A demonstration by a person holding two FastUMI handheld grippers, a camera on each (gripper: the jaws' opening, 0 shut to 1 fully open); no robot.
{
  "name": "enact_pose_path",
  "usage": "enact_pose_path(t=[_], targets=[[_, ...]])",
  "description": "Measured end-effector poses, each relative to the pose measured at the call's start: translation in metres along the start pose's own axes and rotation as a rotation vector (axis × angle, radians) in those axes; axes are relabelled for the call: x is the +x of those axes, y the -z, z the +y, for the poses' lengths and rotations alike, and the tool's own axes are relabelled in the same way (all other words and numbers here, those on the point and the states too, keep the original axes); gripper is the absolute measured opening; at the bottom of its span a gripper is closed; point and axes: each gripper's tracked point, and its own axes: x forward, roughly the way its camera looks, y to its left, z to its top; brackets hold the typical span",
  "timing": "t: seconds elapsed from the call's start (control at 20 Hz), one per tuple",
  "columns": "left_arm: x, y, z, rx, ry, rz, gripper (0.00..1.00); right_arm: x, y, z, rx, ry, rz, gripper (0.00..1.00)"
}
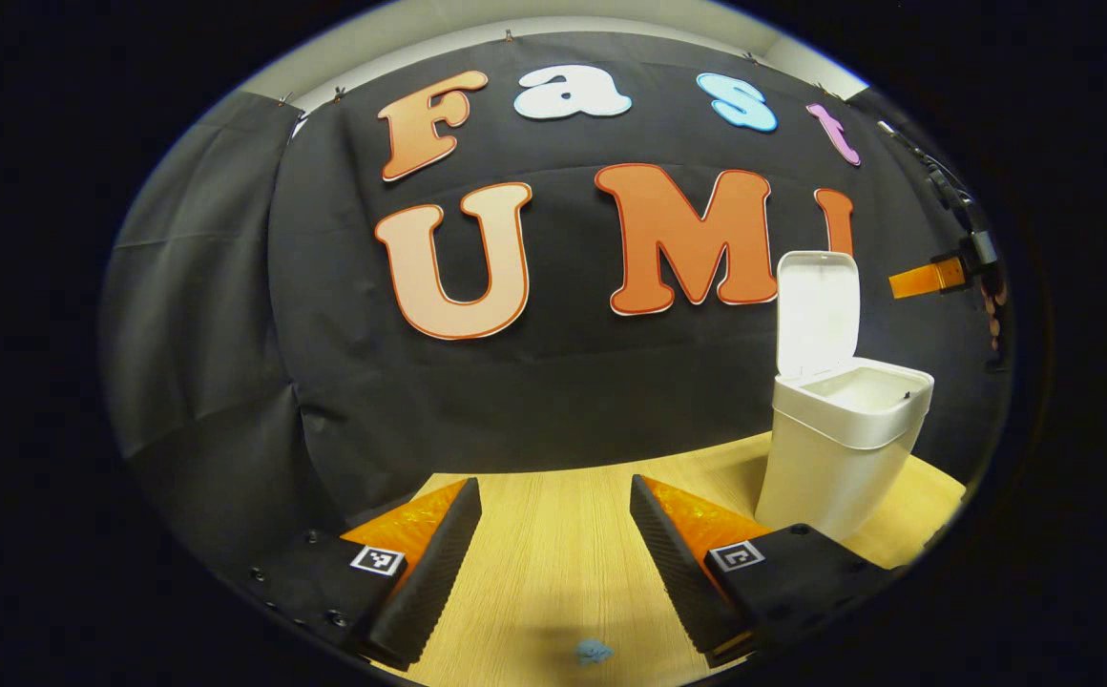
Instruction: Press the lid of the desktop garbage bin to open it, pick up the crumpled paper on the desktop and throw it into the bin, then pick up the pop can on the desktop and drop it into the bin, and finally close the garbage bin lid.
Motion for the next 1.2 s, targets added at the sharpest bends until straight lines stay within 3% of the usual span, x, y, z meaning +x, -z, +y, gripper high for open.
enact_pose_path(t=[0.05, 0.15, 0.2, 0.3, 0.4, 0.45, 0.8, 1.2], targets=[[0.000, -0.002, -0.001, 0.002, 0.003, -0.003, 1.00, -0.001, 0.002, 0.005, -0.010, -0.013, -0.004, 0.20], [0.001, -0.002, -0.002, 0.004, 0.009, -0.002, 1.00, -0.003, 0.007, 0.016, -0.028, -0.039, -0.018, 0.43], [0.000, 0.000, -0.003, 0.003, 0.012, 0.002, 1.00, -0.006, 0.008, 0.021, -0.032, -0.045, -0.028, 0.59], [-0.001, 0.001, -0.004, 0.004, 0.012, 0.008, 1.00, -0.011, 0.012, 0.032, -0.028, -0.063, -0.051, 0.70], [-0.002, 0.001, -0.004, 0.008, 0.011, 0.007, 1.00, -0.015, 0.014, 0.045, -0.022, -0.098, -0.073, 0.72], [-0.002, 0.000, -0.003, 0.009, 0.012, 0.004, 1.00, -0.019, 0.014, 0.050, -0.025, -0.112, -0.085, 0.78], [-0.009, 0.005, -0.007, 0.010, 0.012, 0.013, 1.00, -0.045, 0.014, 0.086, -0.036, -0.212, -0.181, 0.79], [-0.016, 0.020, -0.011, -0.033, 0.003, 0.061, 1.00, -0.060, 0.072, 0.131, -0.105, -0.335, -0.102, 0.88]])
